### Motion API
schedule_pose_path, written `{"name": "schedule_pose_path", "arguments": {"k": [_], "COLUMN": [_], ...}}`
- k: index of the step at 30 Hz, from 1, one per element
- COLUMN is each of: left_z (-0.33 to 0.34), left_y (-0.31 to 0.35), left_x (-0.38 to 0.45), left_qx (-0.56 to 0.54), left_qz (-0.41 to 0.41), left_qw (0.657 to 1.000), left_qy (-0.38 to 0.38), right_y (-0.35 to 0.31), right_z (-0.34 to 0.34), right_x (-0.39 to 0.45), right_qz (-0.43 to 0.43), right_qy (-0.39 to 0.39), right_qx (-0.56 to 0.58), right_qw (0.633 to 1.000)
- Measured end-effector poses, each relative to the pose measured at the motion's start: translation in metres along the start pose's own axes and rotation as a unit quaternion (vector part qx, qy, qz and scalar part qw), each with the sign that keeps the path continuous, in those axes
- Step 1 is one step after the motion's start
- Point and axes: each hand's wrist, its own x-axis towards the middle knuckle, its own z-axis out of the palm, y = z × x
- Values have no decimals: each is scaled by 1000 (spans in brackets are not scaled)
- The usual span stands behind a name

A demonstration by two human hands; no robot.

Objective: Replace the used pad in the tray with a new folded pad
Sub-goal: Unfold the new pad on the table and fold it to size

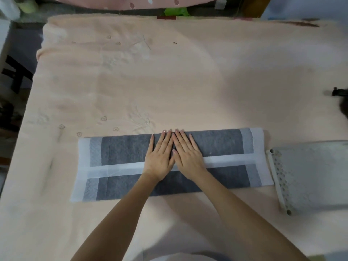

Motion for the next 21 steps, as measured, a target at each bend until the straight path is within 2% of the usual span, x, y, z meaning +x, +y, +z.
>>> {"name": "schedule_pose_path", "arguments": {"k": [7, 14, 21], "left_z": [7, 6, 3], "left_y": [-3, -1, 1], "left_x": [1, 2, 2], "left_qx": [31, 45, 49], "left_qz": [-16, -23, -23], "left_qw": [999, 999, 998], "left_qy": [-10, -20, -17], "right_y": [32, 101, 153], "right_z": [-3, -16, -25], "right_x": [-7, -31, -46], "right_qz": [75, 174, 237], "right_qy": [6, 22, 22], "right_qx": [10, 24, 23], "right_qw": [997, 984, 971]}}
